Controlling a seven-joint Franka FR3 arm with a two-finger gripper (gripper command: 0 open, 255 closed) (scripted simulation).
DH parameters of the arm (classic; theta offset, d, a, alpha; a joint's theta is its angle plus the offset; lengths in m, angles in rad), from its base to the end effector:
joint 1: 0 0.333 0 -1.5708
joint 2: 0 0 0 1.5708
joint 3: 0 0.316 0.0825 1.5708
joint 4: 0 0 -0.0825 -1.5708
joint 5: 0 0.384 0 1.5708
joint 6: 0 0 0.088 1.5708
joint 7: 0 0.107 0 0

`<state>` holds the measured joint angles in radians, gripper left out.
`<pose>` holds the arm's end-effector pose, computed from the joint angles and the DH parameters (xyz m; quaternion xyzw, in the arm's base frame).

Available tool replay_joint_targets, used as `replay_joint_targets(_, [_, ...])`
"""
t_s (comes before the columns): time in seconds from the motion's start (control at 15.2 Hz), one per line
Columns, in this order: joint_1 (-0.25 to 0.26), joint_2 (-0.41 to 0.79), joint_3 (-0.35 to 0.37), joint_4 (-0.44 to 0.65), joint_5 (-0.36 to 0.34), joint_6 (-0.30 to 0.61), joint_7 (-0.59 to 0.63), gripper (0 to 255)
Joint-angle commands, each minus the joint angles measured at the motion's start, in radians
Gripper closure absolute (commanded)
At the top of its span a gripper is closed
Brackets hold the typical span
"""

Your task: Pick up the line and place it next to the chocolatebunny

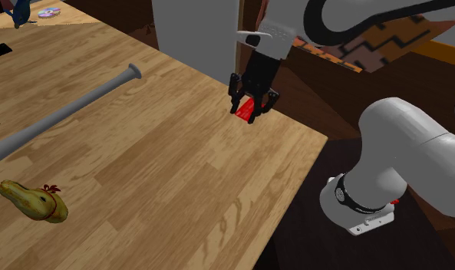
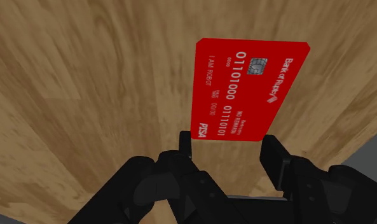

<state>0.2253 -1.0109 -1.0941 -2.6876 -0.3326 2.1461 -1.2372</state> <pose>0.2531 -0.2651 0.3893 -0.8852 -0.3659 -0.2645 0.1120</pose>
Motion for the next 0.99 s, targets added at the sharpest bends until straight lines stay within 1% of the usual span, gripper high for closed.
replay_joint_targets(0.0, [-0.006,-0.011,0.026,0.012,0.011,-0.026,0.011,255])
replay_joint_targets(0.92, [0.001,-0.047,0.164,0.138,0.088,-0.188,0.075,255])
